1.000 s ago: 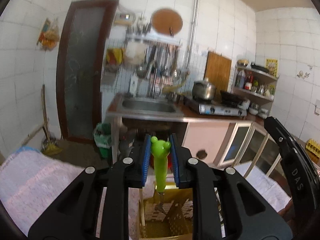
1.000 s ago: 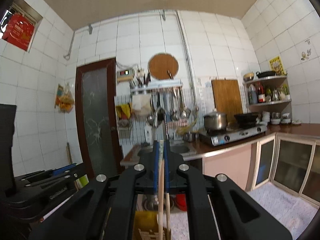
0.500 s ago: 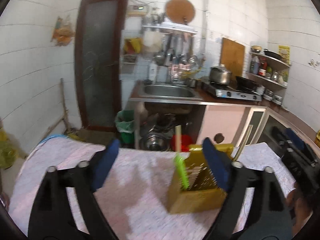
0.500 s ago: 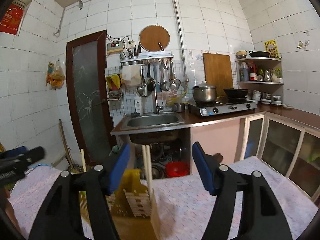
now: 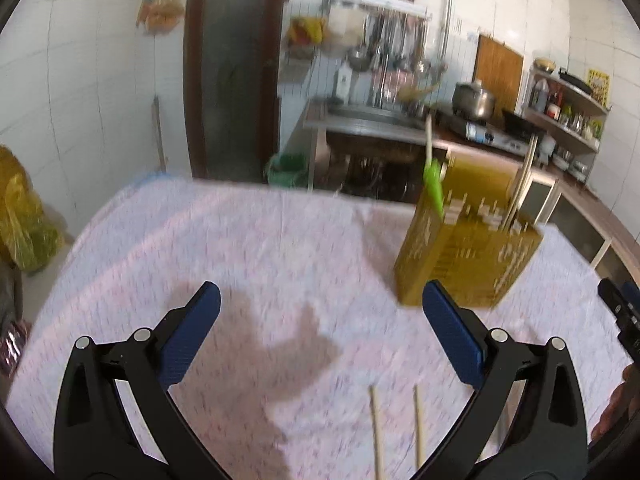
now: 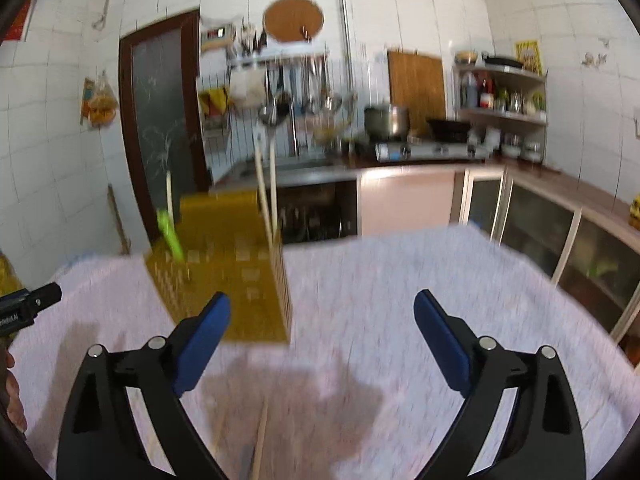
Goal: Organize utensils
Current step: 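Move both open tools back down toward the remaining chopsticks, then grasp a wooden chopstick with the left tool while the right tool approaches another, then lift both held chopsticks into the yellow holder and open both tools, then grasp a wooden chopstick with the left tool while the right tool grasps the grey spatula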
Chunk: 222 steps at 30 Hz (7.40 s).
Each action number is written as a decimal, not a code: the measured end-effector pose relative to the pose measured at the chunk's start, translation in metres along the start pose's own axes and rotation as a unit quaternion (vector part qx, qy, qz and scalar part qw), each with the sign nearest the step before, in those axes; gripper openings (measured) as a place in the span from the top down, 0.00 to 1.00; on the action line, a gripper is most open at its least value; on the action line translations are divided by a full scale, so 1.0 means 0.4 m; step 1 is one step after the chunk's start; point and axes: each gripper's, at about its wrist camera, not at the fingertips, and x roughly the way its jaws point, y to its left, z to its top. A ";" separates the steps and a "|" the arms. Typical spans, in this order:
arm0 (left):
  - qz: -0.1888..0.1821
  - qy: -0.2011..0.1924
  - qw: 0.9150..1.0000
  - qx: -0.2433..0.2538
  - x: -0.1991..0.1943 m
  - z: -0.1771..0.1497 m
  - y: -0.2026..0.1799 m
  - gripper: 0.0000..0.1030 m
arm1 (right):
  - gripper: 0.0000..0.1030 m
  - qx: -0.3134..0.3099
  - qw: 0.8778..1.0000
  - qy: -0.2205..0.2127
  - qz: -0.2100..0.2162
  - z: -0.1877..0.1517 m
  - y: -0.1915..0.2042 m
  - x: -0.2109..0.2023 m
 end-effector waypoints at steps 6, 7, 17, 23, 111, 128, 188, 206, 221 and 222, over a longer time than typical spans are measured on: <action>0.010 0.034 0.999 0.002 0.061 -0.098 0.013 0.05 | 0.12 -0.006 0.999 0.052 0.002 -0.121 0.009 0.073; 0.011 0.039 0.999 0.001 0.074 -0.109 0.017 0.05 | 0.12 -0.007 0.998 0.062 0.004 -0.132 0.010 0.087; 0.009 0.083 0.996 0.002 0.130 -0.160 0.010 0.05 | 0.12 -0.049 0.991 0.122 -0.005 -0.191 0.060 0.144; -0.001 0.125 0.992 0.015 0.152 -0.197 -0.024 0.05 | 0.12 -0.051 0.986 0.156 -0.020 -0.208 0.065 0.164; -0.042 -0.142 0.989 0.021 -0.177 -0.105 -0.046 0.96 | 0.94 -0.015 0.990 -0.118 0.072 -0.071 0.088 -0.123; -0.048 -0.164 0.985 0.022 -0.210 -0.115 -0.049 0.96 | 0.94 -0.025 0.987 -0.145 0.066 -0.080 0.082 -0.155; -0.091 -0.163 0.982 0.017 0.138 0.315 -0.281 0.69 | 0.67 -0.027 0.993 -0.095 0.060 0.265 0.093 0.232; -0.029 -0.094 0.995 0.025 -0.085 0.061 -0.121 0.05 | 0.27 -0.031 0.999 -0.012 -0.005 0.011 0.029 -0.008; -0.010 0.074 0.996 0.041 0.101 -0.196 -0.105 0.05 | 0.27 -0.037 0.988 0.150 -0.007 -0.245 0.074 0.076; -0.008 0.075 0.996 0.042 0.103 -0.198 -0.105 0.05 | 0.27 -0.037 0.987 0.156 -0.007 -0.249 0.080 0.077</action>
